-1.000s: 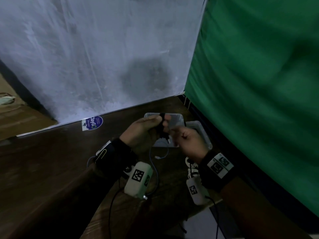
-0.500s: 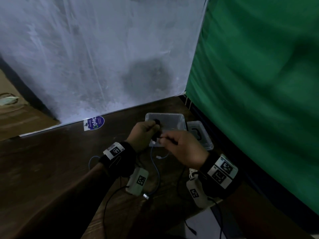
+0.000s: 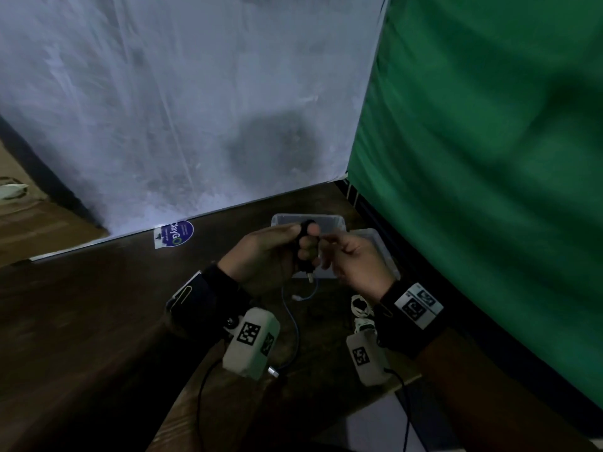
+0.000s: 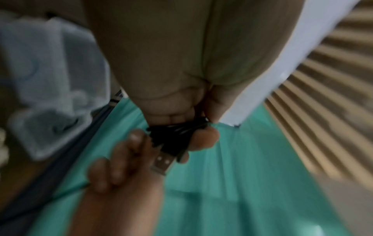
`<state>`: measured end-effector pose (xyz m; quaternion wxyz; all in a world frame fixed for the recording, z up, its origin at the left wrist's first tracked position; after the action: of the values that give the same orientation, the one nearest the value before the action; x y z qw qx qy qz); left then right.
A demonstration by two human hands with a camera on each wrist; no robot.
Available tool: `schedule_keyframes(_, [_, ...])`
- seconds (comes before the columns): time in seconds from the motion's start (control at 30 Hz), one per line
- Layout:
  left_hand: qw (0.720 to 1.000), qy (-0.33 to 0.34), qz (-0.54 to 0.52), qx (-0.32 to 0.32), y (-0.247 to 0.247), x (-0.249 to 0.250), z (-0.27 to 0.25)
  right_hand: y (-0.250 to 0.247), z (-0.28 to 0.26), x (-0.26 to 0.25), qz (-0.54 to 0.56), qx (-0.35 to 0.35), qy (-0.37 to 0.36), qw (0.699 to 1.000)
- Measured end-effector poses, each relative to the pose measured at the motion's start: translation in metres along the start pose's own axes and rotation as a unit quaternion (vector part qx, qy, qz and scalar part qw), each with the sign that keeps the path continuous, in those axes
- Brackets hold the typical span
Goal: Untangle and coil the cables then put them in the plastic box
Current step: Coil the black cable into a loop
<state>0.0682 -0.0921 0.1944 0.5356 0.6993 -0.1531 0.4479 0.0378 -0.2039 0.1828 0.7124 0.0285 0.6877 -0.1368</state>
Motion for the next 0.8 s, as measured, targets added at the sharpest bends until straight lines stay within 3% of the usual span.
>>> schedule_keyframes(0.07, [0.998,0.019,-0.056,0.014,-0.009,0.003,0.003,0.011,-0.002,0.008,-0.032,-0.020,0.003,0.999])
schedule_keyframes(0.17, [0.988,0.053,-0.111,0.095,-0.037,0.007,0.006,0.028,-0.006,0.017,-0.088,-0.064,0.019,0.994])
schedule_keyframes(0.3, [0.970,0.107,-0.081,0.204,-0.058,0.015,0.004,0.048,-0.015,0.007,-0.183,-0.140,-0.009,0.973])
schedule_keyframes(0.37, [0.960,0.127,0.035,0.247,-0.063,0.019,0.002,0.053,-0.019,-0.004,-0.219,-0.161,-0.049,0.961])
schedule_keyframes(0.4, [0.942,0.140,0.139,0.271,-0.067,0.022,0.001,0.052,-0.018,-0.010,-0.228,-0.159,-0.061,0.959])
schedule_keyframes(0.5, [0.832,0.152,0.471,0.252,-0.050,0.025,0.005,0.042,-0.015,-0.026,-0.245,-0.144,-0.085,0.955])
schedule_keyframes(0.53, [0.808,0.140,0.524,0.230,-0.044,0.021,0.009,0.036,-0.014,-0.033,-0.245,-0.135,-0.090,0.956])
schedule_keyframes(0.57, [0.801,0.123,0.544,0.216,-0.038,0.017,0.010,0.028,-0.011,-0.037,-0.234,-0.123,-0.093,0.960])
schedule_keyframes(0.63, [0.819,0.087,0.530,0.199,-0.033,0.012,0.013,0.008,-0.005,-0.046,-0.195,-0.089,-0.097,0.972])
schedule_keyframes(0.73, [0.882,0.031,0.451,0.132,-0.017,0.002,0.014,-0.020,0.004,-0.051,-0.131,-0.039,-0.105,0.985])
schedule_keyframes(0.8, [0.909,0.000,0.405,0.097,-0.004,0.000,0.014,-0.029,0.006,-0.051,-0.082,-0.022,-0.110,0.990])
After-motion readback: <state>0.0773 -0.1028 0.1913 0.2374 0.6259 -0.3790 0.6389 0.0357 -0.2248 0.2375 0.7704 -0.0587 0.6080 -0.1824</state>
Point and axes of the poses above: each hand's wrist, its own z-axis towards the middle knuckle, its own y-axis out of the palm, x = y × z, the point moved 9 cm from there along z, towards the middle knuckle, and after that the axes turned 6 degrees about z, right-handed, at the moved point
